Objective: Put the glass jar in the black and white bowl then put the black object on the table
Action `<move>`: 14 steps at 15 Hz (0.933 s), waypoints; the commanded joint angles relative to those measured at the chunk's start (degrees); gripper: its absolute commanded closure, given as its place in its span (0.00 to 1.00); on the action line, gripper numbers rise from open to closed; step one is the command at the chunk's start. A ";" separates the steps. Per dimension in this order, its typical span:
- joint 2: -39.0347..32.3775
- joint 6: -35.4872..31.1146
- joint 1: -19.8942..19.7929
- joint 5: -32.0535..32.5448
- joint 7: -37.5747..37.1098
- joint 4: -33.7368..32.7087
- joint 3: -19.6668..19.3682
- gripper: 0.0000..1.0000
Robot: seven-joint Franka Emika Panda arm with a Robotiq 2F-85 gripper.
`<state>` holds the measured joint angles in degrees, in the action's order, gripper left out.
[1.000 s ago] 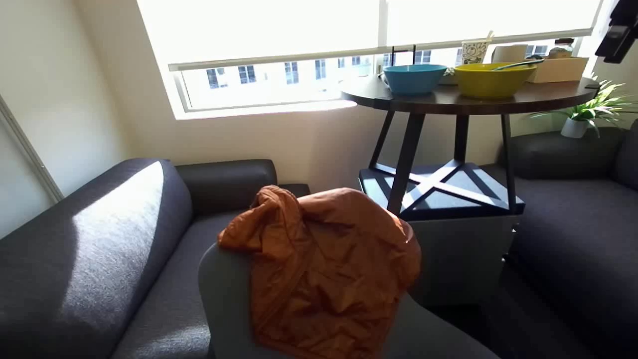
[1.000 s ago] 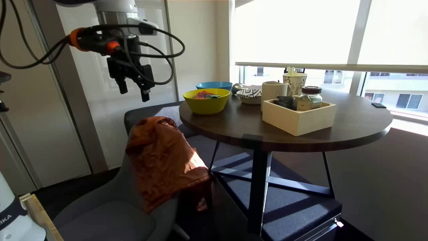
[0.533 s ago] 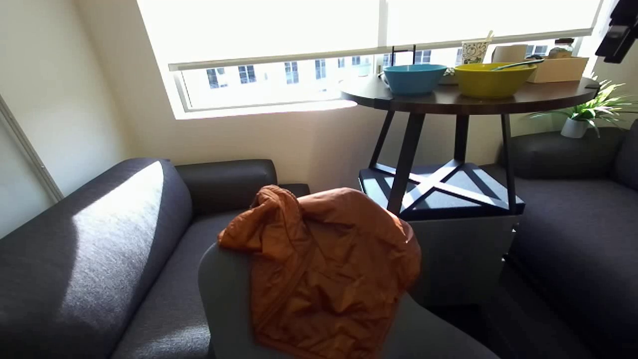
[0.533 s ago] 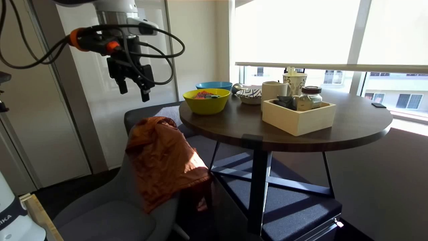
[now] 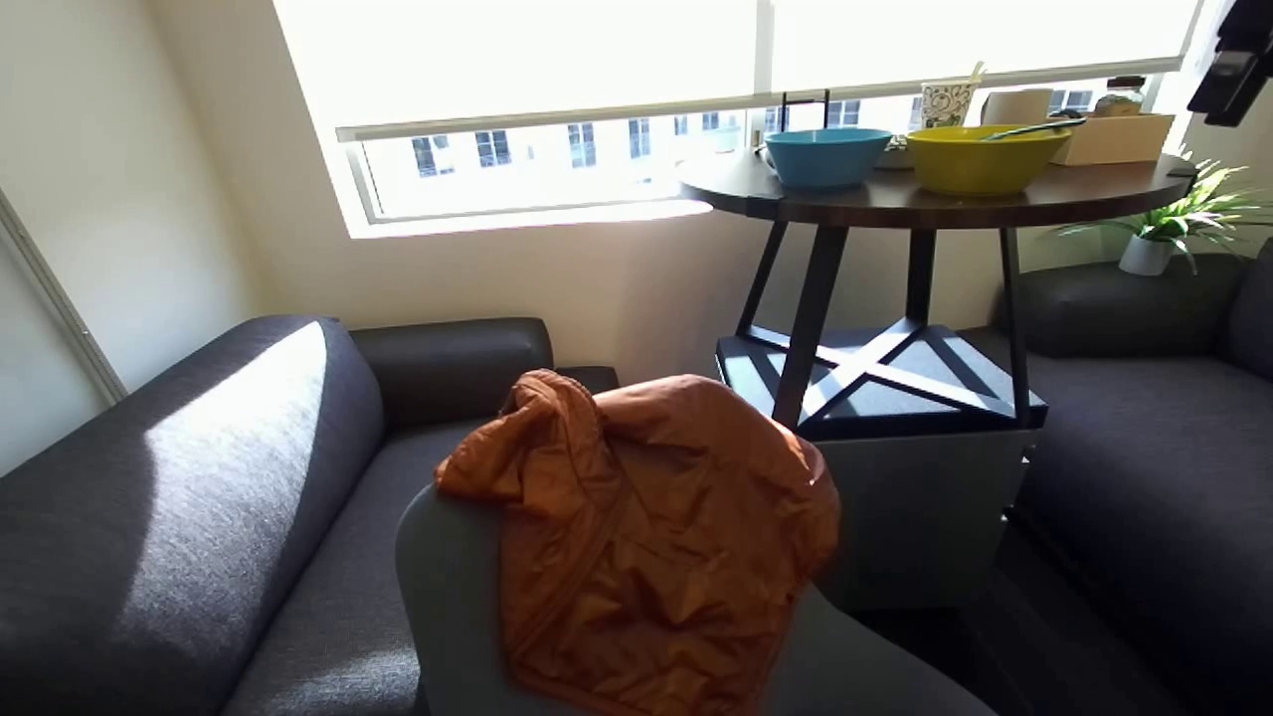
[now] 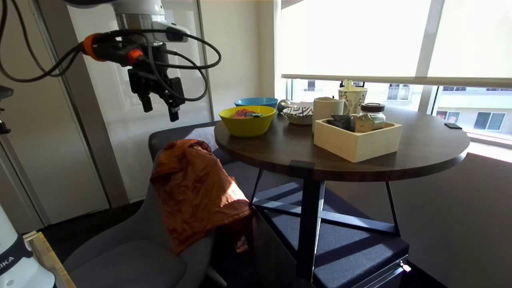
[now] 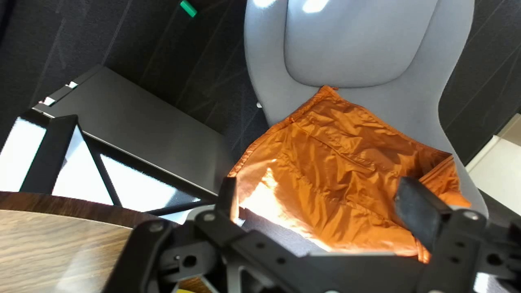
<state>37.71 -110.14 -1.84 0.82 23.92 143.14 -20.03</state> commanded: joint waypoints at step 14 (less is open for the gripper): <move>-8.42 -14.96 -4.89 -0.85 -13.78 -11.93 4.06 0.00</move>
<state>34.60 -121.29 -4.46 0.78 15.35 137.55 -18.53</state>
